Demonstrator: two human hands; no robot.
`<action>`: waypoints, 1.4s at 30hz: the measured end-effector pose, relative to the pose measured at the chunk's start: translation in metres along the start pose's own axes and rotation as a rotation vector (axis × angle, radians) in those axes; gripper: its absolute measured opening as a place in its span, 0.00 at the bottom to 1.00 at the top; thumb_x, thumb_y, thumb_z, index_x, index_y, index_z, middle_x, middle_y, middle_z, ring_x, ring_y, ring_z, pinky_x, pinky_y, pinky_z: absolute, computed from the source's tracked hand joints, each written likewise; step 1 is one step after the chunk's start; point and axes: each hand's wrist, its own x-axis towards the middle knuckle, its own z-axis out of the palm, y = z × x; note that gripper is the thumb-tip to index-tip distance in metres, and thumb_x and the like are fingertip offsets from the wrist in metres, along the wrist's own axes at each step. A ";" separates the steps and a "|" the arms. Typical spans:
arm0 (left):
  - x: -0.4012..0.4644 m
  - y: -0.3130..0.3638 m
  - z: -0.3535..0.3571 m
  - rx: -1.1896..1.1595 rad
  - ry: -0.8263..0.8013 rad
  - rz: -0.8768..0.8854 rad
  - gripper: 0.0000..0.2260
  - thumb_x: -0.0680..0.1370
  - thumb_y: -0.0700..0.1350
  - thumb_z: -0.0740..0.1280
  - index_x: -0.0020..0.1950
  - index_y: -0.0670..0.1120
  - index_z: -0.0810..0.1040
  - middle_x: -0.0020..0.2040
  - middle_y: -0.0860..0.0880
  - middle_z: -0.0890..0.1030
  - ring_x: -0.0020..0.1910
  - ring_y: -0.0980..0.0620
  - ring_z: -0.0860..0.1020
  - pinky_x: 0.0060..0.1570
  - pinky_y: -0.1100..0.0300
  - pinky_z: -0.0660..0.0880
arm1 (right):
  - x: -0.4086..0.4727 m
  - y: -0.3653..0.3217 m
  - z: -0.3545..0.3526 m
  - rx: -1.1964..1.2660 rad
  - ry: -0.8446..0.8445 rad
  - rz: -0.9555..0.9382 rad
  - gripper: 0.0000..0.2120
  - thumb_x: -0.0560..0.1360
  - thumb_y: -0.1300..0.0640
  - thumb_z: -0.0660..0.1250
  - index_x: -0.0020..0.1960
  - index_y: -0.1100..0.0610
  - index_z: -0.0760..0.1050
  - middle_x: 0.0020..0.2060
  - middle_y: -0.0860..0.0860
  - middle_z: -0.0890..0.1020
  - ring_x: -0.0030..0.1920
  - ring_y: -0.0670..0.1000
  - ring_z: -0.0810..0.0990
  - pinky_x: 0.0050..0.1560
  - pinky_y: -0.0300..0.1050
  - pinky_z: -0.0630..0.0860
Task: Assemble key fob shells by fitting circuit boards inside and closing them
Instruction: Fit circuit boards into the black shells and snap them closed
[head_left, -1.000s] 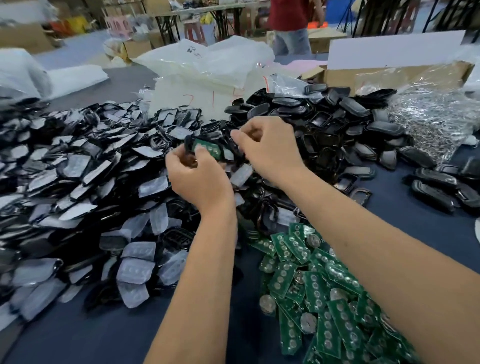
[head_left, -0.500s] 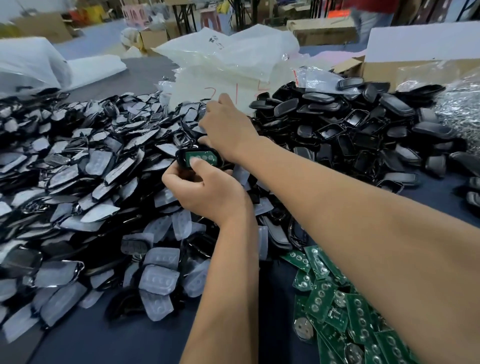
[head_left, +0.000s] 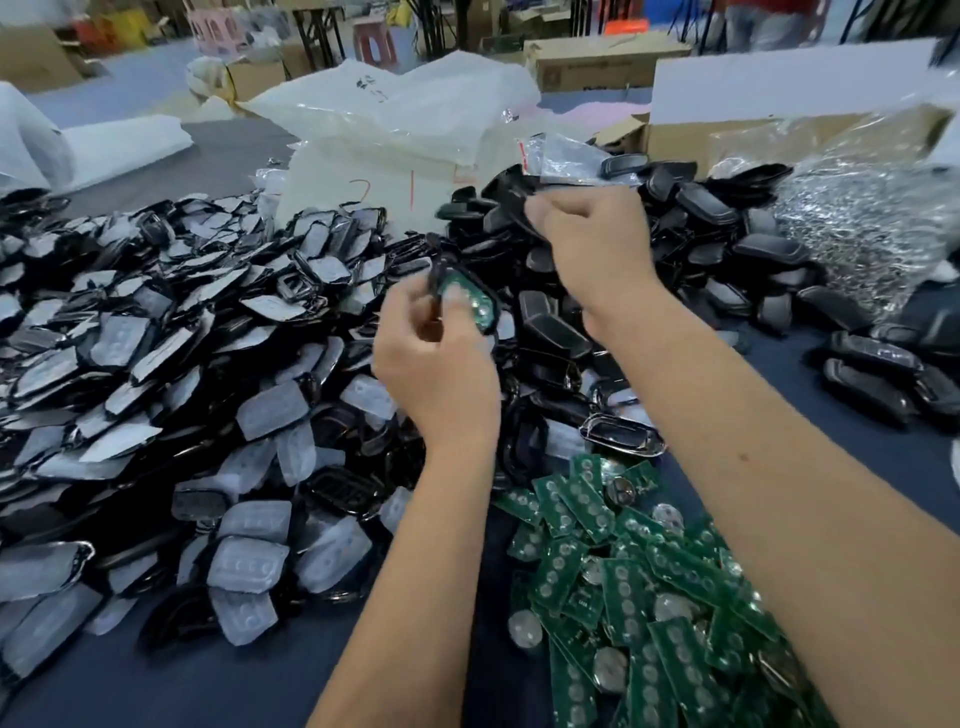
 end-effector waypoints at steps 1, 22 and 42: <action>-0.010 0.000 0.008 0.042 -0.187 0.003 0.04 0.79 0.44 0.71 0.48 0.53 0.82 0.39 0.56 0.82 0.38 0.56 0.80 0.40 0.58 0.78 | -0.008 0.006 -0.021 0.102 0.063 0.078 0.10 0.79 0.58 0.72 0.41 0.49 0.86 0.38 0.42 0.87 0.42 0.37 0.82 0.46 0.37 0.78; -0.050 -0.011 0.028 -0.117 -0.859 -0.030 0.05 0.80 0.34 0.71 0.52 0.41 0.85 0.42 0.44 0.86 0.39 0.47 0.85 0.44 0.56 0.83 | -0.091 0.066 -0.111 0.537 -0.021 0.256 0.08 0.73 0.68 0.75 0.42 0.56 0.86 0.40 0.53 0.86 0.39 0.50 0.82 0.45 0.42 0.80; -0.059 -0.003 0.031 -0.168 -0.974 -0.282 0.05 0.84 0.39 0.66 0.51 0.41 0.81 0.42 0.45 0.79 0.38 0.54 0.77 0.43 0.58 0.78 | -0.095 0.061 -0.108 0.867 0.025 0.324 0.13 0.66 0.65 0.73 0.51 0.60 0.83 0.40 0.53 0.88 0.36 0.47 0.85 0.38 0.37 0.81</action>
